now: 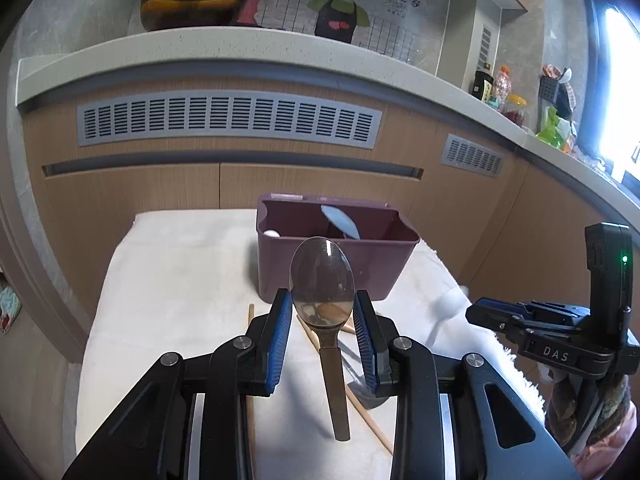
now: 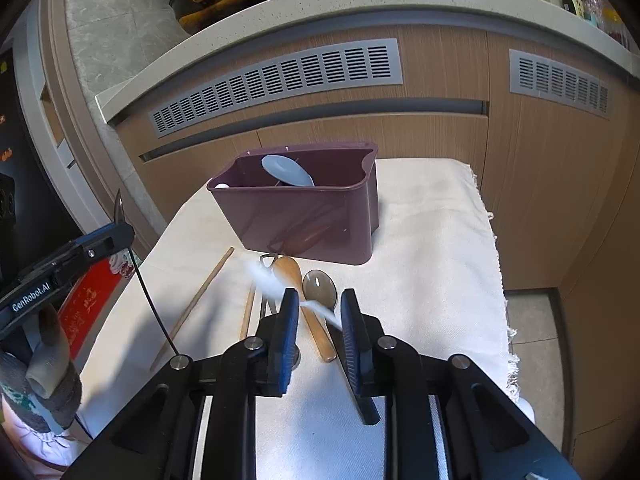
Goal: Organize utensils
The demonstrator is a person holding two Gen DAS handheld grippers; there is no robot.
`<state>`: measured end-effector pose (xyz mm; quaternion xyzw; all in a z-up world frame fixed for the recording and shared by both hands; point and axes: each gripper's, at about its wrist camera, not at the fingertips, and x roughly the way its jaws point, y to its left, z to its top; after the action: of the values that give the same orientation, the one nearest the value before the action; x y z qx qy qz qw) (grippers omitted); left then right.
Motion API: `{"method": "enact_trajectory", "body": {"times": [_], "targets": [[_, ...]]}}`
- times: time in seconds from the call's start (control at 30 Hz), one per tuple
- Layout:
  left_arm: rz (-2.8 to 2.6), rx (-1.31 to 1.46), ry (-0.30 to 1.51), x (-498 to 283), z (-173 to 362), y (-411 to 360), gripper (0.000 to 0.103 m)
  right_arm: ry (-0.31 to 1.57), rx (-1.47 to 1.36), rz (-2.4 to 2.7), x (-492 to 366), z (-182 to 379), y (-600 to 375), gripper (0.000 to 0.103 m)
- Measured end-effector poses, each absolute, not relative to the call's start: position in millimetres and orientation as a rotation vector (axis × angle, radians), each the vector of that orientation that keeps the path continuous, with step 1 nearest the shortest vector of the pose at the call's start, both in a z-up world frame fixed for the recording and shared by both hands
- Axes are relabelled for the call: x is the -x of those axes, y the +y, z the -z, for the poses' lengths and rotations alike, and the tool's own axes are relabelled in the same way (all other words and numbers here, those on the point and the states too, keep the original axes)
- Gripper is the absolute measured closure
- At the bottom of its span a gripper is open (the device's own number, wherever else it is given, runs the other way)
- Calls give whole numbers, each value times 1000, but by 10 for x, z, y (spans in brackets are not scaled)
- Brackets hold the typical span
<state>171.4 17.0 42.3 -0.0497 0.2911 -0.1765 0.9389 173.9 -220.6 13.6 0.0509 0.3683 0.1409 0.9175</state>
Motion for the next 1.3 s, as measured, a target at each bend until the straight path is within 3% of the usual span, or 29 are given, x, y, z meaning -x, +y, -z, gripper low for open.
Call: {"method": "enact_trajectory", "body": {"times": [0.2, 0.27, 0.43, 0.6, 0.7, 0.73, 0.77, 0.8, 0.83, 1.3], "targets": [[359, 95, 593, -1689, -460, 177, 71, 793, -2, -335, -1749, -38, -2091, 84], [355, 93, 597, -1684, -461, 178, 71, 819, 84, -374, -1770, 58, -1969, 76], [345, 86, 601, -1667, -453, 207, 71, 858, 289, -525, -1837, 314, -1568, 44], [337, 82, 617, -1664, -424, 259, 70, 881, 439, -703, -1954, 544, -1254, 38], [328, 89, 622, -1666, -407, 314, 71, 909, 504, -676, -2068, 692, -1154, 38], [327, 95, 624, -1668, -401, 335, 71, 922, 503, -664, -2108, 724, -1146, 43], [326, 101, 626, -1667, -395, 351, 70, 940, 478, -660, -2150, 747, -1156, 48], [326, 104, 627, -1668, -390, 363, 70, 959, 433, -671, -2182, 744, -1182, 67], [327, 104, 627, -1668, -386, 370, 70, 975, 394, -667, -2204, 728, -1208, 70], [361, 104, 601, -1642, -490, 300, 70, 833, 98, -540, -2004, -193, -1761, 70]]}}
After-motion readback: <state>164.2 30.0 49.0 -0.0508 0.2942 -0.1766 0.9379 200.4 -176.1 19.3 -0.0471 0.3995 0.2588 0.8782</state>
